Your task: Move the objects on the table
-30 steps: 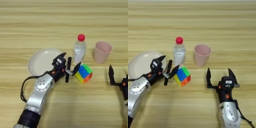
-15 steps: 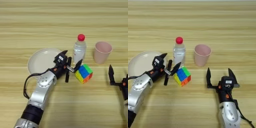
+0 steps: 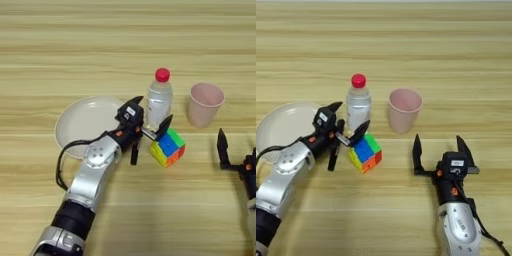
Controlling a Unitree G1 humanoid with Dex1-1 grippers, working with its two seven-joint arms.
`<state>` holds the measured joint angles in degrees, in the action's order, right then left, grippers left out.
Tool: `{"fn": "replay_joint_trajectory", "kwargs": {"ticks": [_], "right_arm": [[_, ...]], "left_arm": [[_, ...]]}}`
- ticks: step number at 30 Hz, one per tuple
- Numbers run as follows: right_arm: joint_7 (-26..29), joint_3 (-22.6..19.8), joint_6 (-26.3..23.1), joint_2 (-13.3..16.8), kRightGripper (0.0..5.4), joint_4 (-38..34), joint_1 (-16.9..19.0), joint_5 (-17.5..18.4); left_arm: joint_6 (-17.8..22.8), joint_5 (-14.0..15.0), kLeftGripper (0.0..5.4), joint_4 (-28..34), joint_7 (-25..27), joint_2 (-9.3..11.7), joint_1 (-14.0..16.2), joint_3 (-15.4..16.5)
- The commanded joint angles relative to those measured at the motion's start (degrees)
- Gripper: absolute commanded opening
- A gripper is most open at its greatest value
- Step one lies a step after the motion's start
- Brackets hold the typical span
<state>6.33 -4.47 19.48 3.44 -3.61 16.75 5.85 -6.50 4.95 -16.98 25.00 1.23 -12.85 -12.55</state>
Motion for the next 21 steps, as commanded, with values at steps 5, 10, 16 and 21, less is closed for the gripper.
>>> {"fn": "replay_joint_trajectory", "kwargs": {"ticks": [5,10,16,21], "right_arm": [[-0.5,-0.2,0.0,-0.2,5.40,0.0,-0.2,-0.3],[-0.6,-0.3,0.1,-0.2,5.40,0.0,-0.3,-0.4],[-0.9,-0.2,0.1,-0.1,5.40,-0.1,-0.3,-0.4],[-0.9,-0.2,0.2,-0.1,5.40,-0.1,-0.2,-0.4]], "left_arm": [[-2.1,-0.9,5.37,-5.9,-0.4,-1.2,-3.8,0.5],[-2.3,-0.8,5.37,-6.0,-0.2,-1.5,-4.4,0.6],[-2.9,-0.9,5.37,-7.9,-0.3,-2.1,-5.5,0.7],[-3.6,-0.9,5.37,-10.4,-0.4,-2.7,-7.1,1.2]]}}
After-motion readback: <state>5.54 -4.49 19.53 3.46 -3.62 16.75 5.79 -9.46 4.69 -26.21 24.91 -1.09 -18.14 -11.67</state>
